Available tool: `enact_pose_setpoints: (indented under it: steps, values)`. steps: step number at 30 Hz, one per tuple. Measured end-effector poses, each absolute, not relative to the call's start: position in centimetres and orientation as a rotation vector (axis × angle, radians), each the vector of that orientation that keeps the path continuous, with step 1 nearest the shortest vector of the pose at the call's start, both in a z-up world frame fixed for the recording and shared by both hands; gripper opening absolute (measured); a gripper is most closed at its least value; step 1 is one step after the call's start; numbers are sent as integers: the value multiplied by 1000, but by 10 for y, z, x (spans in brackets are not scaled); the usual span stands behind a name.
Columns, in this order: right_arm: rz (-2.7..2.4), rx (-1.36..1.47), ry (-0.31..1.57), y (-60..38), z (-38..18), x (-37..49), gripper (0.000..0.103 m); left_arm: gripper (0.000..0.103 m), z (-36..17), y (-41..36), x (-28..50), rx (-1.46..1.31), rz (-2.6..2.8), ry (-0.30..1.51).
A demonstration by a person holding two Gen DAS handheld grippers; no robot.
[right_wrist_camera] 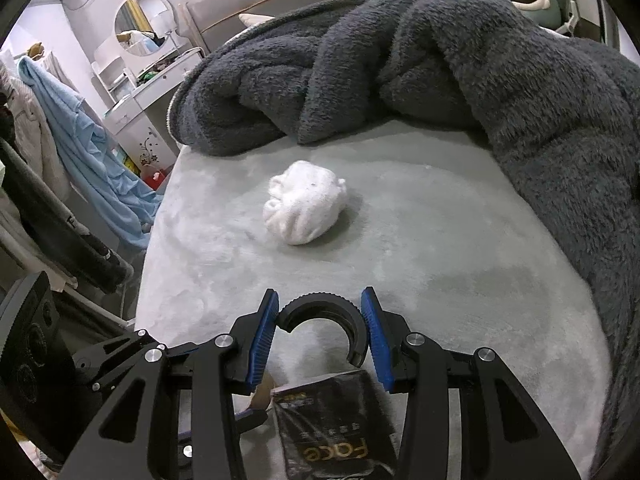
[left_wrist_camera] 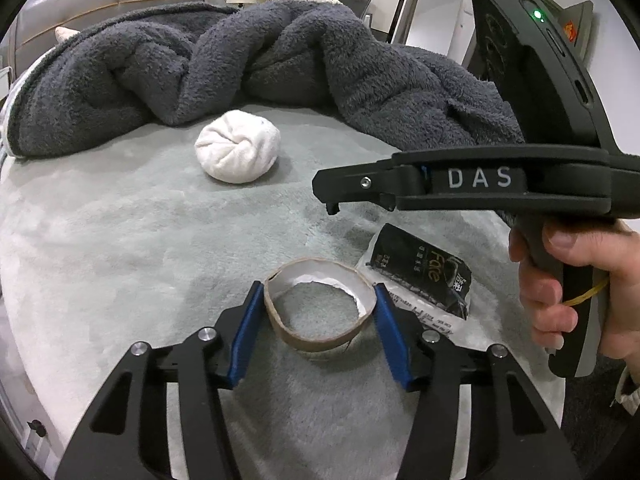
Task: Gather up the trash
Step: 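Grasp the brown tape core with the left gripper while the right grasps another black clip, then carry the tape core and clip over the teal bin and open both grippers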
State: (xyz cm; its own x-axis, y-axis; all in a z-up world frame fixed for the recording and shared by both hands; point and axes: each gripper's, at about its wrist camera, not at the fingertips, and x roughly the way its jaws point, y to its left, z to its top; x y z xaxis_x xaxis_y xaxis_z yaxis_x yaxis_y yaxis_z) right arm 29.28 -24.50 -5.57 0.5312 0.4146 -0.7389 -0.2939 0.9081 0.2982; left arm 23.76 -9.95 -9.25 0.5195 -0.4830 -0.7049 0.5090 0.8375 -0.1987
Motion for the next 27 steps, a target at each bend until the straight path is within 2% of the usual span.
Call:
enact_pose_setpoints:
  steps: [13, 27]
  values:
    - [479, 95, 894, -215, -32, 280, 43, 55, -77, -55, 224, -18, -440, 806]
    - [572, 50, 896, -165, -25, 250, 43, 54, -62, 12, 176, -61, -269, 793]
